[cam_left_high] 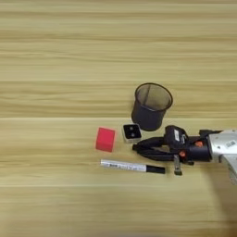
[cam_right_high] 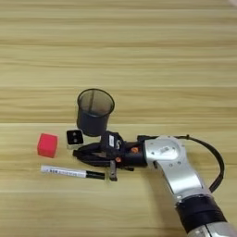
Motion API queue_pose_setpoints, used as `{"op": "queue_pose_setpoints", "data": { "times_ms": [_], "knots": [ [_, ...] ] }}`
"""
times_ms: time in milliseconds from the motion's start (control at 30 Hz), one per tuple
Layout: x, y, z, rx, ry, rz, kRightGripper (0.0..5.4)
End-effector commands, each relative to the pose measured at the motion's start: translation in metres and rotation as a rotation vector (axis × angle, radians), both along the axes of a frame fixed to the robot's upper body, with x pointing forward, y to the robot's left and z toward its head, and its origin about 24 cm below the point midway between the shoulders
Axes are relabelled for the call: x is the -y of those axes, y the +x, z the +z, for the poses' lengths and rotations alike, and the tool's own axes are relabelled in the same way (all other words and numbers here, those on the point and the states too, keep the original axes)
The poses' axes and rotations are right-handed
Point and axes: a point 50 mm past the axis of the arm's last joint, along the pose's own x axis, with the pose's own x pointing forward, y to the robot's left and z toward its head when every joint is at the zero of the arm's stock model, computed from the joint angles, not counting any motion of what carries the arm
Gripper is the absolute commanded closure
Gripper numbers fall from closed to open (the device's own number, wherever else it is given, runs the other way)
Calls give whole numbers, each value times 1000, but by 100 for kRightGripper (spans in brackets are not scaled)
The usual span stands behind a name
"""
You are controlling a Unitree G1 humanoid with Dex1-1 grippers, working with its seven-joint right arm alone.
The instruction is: Move the objects on the table
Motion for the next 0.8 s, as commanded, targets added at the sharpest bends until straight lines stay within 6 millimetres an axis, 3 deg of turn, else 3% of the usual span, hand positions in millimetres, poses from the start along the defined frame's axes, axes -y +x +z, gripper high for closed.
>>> {"op": "queue_pose_setpoints", "data": {
  "times_ms": [33, 800],
  "knots": [
    [3, 21, 19, 119, -14, -42, 461],
    [7, 19, 1, 98, -84, -17, 461]
  ]
}}
